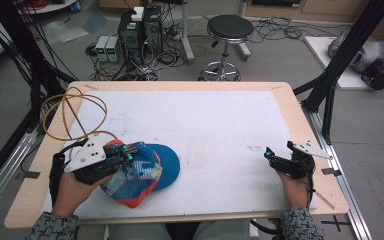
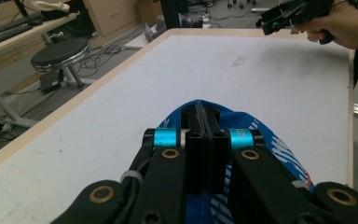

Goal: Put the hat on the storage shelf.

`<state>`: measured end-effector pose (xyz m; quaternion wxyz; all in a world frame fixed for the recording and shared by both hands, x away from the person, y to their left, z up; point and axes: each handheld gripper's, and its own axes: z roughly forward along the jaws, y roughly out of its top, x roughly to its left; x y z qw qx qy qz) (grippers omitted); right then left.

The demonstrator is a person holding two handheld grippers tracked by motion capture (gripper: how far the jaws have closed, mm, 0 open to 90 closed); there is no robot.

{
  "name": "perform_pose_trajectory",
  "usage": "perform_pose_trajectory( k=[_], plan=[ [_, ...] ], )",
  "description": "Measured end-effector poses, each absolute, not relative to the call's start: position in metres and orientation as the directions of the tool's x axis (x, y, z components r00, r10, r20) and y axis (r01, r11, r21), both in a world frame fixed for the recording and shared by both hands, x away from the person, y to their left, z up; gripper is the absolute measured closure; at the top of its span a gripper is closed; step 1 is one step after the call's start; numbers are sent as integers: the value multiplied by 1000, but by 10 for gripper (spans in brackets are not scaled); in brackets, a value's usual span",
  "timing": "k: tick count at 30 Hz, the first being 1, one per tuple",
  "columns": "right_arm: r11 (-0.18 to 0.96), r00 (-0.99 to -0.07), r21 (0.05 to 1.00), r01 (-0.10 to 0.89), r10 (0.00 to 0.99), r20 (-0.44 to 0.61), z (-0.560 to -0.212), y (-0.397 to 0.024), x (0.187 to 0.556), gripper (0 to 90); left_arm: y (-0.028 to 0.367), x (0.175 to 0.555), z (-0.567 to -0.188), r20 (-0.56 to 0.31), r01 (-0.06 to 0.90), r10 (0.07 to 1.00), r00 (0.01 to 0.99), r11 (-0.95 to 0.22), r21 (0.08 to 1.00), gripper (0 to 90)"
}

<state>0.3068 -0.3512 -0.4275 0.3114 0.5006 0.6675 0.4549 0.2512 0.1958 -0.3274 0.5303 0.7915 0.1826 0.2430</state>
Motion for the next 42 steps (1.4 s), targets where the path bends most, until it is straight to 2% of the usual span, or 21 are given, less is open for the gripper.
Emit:
perform_pose_trajectory(
  k=[10, 21, 30, 42],
  plan=[
    [80, -306, 917, 390, 951, 47, -428, -352, 308, 124, 193, 258, -289, 219, -11, 502, 837, -384, 923, 888],
    [74, -310, 915, 397, 949, 58, -429, -353, 308, 124, 201, 265, -249, 201, -34, 484, 852, -331, 943, 888],
    [70, -309, 912, 405, 949, 64, -429, -353, 309, 124, 215, 265, -208, 223, -67, 518, 826, -302, 951, 888],
    [70, -311, 911, 407, 948, 66, -430, -353, 310, 124, 244, 266, -178, 231, -94, 598, 768, -251, 963, 888]
  ],
)
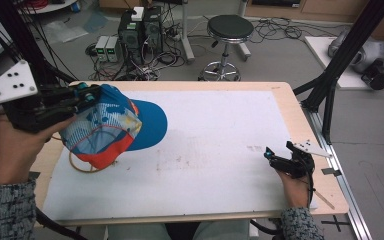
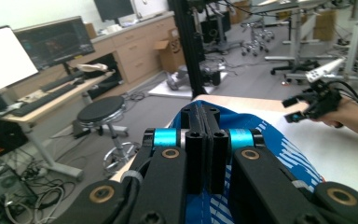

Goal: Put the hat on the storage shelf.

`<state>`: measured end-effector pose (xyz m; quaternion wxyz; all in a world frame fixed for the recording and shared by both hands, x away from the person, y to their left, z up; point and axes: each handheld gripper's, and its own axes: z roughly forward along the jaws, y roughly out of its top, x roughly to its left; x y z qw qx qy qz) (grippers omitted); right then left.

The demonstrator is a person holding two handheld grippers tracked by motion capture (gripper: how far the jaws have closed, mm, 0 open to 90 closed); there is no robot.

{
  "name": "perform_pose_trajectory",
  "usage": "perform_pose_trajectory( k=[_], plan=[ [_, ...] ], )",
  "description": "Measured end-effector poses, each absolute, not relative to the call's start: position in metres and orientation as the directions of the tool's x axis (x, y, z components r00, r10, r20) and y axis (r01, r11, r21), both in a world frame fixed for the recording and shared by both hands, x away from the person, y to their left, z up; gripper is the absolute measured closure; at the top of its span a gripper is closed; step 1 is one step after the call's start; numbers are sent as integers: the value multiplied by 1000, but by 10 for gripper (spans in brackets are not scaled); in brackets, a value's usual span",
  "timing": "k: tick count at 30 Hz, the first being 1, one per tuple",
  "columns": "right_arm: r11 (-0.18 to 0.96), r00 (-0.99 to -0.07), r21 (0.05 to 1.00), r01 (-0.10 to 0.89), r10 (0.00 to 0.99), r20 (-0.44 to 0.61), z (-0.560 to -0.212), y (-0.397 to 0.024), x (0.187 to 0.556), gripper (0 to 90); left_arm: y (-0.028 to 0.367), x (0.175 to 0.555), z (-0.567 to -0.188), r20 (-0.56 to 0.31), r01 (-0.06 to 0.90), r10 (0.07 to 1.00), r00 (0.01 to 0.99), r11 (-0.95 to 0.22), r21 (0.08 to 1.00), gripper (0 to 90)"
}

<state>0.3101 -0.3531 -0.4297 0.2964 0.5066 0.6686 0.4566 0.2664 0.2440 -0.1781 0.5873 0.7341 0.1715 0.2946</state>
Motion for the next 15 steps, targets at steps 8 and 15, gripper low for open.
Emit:
perform_pose_trajectory(
  k=[8, 15],
  plan=[
    [71, -311, 909, 411, 948, 67, -430, -353, 311, 124, 269, 276, -168, 234, -88, 652, 721, -249, 965, 888],
    [72, -314, 906, 417, 947, 69, -431, -353, 312, 124, 288, 282, -166, 242, -80, 717, 654, -253, 964, 888]
  ],
)
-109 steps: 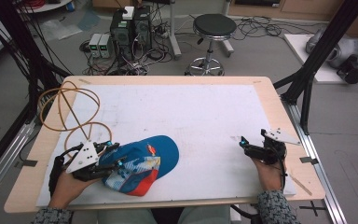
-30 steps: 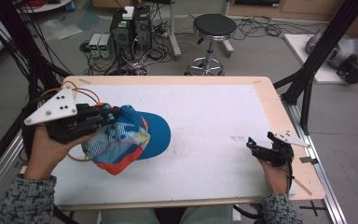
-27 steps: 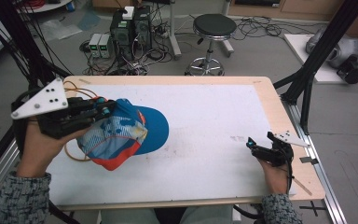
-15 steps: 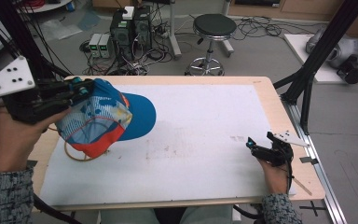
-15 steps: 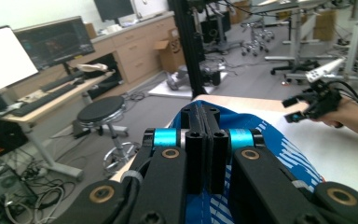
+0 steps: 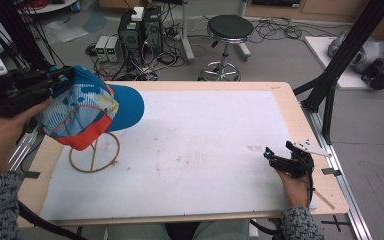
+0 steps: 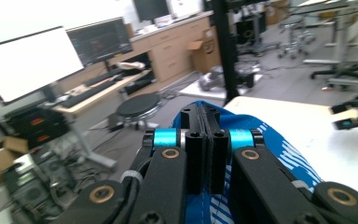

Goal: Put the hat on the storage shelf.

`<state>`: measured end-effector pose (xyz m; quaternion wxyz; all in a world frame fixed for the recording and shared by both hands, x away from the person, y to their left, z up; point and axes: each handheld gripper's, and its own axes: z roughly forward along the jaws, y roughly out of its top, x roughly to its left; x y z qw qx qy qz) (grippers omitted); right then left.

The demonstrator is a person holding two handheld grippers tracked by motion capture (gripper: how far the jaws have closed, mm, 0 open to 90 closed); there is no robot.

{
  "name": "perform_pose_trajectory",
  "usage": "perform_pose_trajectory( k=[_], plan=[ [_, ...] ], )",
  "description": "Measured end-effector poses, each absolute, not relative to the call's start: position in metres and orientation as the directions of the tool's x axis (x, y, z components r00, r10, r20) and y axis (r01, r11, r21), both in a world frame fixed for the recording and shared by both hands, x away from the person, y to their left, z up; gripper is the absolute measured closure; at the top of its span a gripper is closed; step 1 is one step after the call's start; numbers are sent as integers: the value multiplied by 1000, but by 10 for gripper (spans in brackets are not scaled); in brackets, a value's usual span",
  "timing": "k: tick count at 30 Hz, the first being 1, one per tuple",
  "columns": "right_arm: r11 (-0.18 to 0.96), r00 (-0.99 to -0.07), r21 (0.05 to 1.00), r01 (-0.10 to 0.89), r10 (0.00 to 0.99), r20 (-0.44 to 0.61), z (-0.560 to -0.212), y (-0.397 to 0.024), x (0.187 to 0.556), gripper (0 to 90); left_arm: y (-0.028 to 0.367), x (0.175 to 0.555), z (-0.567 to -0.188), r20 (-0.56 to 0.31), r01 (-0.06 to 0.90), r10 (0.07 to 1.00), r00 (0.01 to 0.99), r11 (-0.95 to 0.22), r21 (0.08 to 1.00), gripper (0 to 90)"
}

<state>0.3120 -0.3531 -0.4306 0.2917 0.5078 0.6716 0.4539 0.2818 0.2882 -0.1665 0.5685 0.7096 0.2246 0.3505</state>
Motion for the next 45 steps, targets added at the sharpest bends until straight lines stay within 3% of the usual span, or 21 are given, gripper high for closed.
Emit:
perform_pose_trajectory(
  k=[22, 45],
  plan=[
    [73, -314, 904, 422, 947, 70, -431, -354, 312, 124, 340, 303, -212, 140, 48, 797, 588, -208, 977, 887],
    [73, -316, 900, 430, 946, 74, -432, -352, 312, 125, 347, 302, -236, 80, 43, 757, 649, -141, 989, 886]
  ],
)
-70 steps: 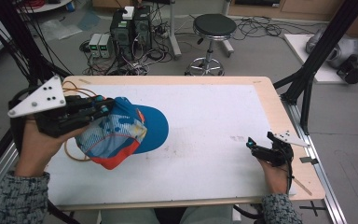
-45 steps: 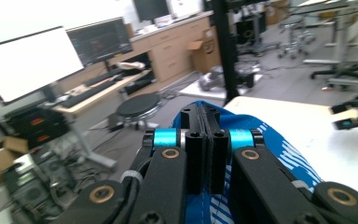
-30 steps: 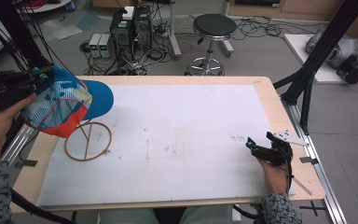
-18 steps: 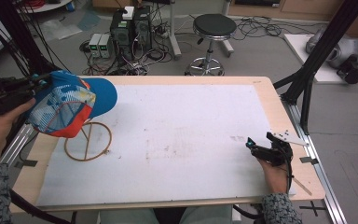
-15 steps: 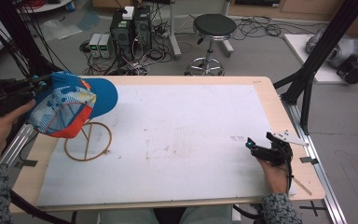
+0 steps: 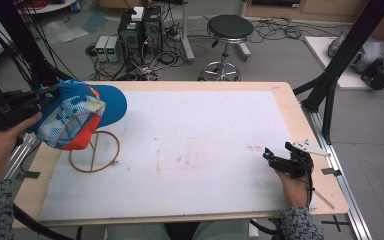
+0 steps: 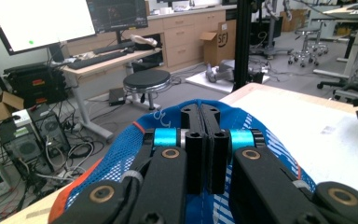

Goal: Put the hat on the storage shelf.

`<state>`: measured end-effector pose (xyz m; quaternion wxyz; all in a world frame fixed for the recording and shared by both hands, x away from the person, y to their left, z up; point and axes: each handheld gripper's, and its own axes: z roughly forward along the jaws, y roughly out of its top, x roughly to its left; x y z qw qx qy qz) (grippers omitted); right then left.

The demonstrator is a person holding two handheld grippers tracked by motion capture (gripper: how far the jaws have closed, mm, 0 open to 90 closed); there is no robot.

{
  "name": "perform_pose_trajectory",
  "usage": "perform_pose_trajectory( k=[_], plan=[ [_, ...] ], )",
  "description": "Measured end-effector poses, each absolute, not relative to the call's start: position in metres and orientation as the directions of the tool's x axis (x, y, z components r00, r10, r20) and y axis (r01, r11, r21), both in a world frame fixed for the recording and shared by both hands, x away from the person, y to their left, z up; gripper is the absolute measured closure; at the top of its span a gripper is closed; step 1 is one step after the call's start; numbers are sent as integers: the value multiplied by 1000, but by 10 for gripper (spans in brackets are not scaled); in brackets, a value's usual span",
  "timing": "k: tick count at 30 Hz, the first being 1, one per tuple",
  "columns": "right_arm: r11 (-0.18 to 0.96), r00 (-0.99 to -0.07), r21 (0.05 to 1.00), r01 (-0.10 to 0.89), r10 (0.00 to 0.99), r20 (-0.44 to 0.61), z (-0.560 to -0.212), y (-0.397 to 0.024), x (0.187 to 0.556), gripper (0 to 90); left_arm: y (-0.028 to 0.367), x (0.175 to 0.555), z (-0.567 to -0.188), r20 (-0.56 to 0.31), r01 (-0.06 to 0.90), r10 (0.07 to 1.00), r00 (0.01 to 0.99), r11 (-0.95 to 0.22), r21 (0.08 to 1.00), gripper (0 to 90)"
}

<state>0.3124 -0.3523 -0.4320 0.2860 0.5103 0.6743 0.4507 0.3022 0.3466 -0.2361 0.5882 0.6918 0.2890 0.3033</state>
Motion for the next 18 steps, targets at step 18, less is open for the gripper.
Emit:
perform_pose_trajectory(
  k=[18],
  plan=[
    [75, -318, 898, 434, 945, 75, -433, -353, 313, 125, 345, 308, -237, 100, 44, 743, 661, -172, 984, 884]
  ],
)
